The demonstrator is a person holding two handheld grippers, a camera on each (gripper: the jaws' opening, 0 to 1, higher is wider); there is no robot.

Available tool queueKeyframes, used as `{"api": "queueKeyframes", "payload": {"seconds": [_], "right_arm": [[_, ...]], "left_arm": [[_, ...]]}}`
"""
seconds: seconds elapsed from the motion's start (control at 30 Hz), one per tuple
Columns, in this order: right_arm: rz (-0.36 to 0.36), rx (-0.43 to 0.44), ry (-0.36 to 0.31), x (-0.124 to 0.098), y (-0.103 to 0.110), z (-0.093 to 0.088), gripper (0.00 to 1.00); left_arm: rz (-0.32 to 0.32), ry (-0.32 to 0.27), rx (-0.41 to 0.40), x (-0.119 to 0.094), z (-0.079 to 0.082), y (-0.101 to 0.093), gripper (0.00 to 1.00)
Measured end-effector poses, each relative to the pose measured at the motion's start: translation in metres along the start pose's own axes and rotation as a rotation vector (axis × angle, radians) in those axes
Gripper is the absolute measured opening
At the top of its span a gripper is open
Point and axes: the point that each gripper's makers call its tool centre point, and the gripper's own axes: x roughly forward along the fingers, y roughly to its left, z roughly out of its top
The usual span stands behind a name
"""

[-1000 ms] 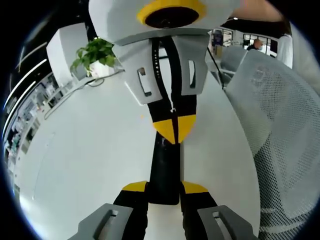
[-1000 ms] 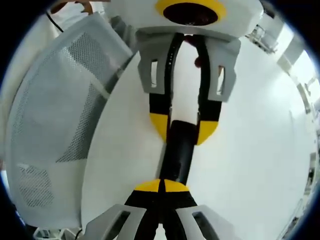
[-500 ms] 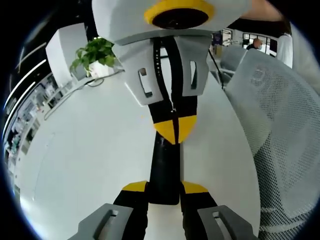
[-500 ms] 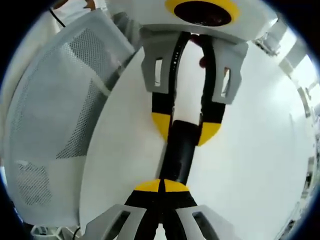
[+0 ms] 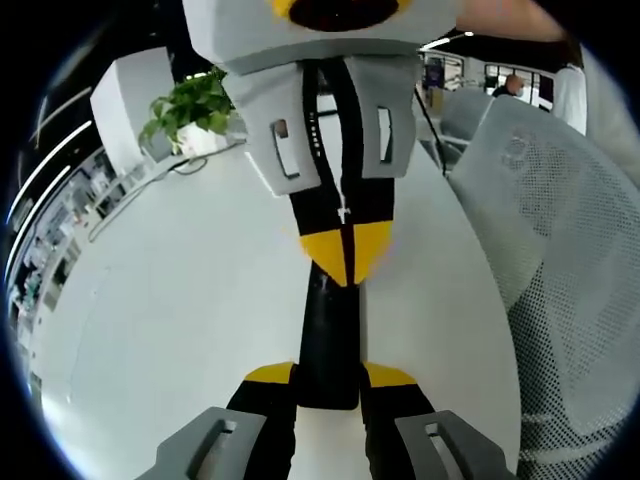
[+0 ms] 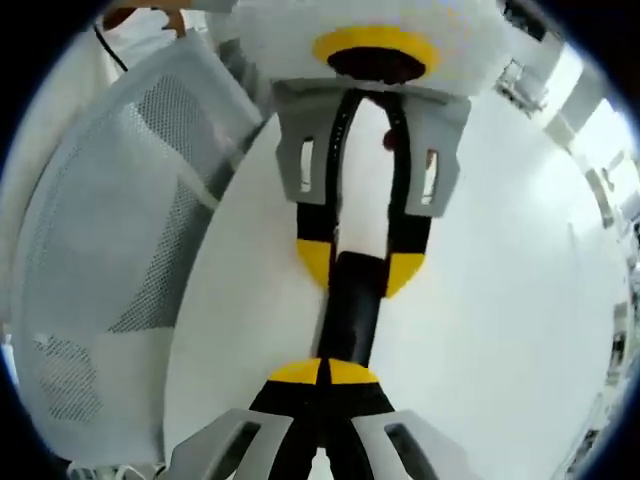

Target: Press the specified remote control buttons in sequence, fully releasing each button before pressing the next.

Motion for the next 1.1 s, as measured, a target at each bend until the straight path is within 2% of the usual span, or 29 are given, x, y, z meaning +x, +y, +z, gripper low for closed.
{"api": "queueKeyframes", "payload": {"seconds": [0.13,0.33,1.1], "right_arm": [[-0.023,0.013,-0.011,-0.009,-0.008,-0.002,0.0],[-0.019,0.013,0.013,-0.005,-0.006,-0.008,0.0],[-0.004,-0.004,0.007,0.005,-0.008,0.002,0.0]], "left_arm": [[-0.003,0.003,0.002,0.0,0.0,0.0,0.24],[-0.005,0.002,0.001,0.0,0.0,0.001,0.24],[-0.006,-0.004,-0.001,-0.001,-0.001,0.0,0.24]]}}
